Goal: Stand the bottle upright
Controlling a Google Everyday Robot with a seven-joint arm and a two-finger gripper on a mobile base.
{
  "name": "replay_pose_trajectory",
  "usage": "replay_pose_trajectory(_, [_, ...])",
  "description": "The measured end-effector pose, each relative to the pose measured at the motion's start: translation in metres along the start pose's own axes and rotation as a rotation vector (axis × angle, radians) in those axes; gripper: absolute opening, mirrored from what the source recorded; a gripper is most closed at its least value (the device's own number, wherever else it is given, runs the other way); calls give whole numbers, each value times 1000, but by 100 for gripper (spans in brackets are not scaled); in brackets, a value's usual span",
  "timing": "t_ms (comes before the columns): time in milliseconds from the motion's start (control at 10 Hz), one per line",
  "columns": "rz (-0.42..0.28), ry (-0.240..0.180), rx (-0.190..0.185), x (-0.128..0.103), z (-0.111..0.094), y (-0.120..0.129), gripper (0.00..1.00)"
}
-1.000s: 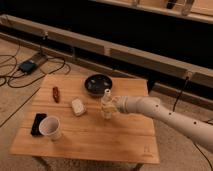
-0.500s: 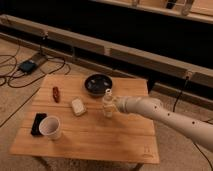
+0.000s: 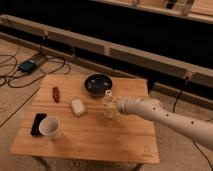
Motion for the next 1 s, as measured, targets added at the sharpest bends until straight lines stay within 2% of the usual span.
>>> replay_pose_trajectory(200, [7,1,1,-1,-1,1,47])
replay_pose_trajectory(300, [9,2,2,0,-1,1,52])
replay_pose_trajectory(500, [13,2,2,-1,-1,2,75])
replay_pose_trajectory(600, [15,3,0,-1,-1,3,79])
replay_pose_trajectory(1000, [19,6,-5,0,-2,5,80])
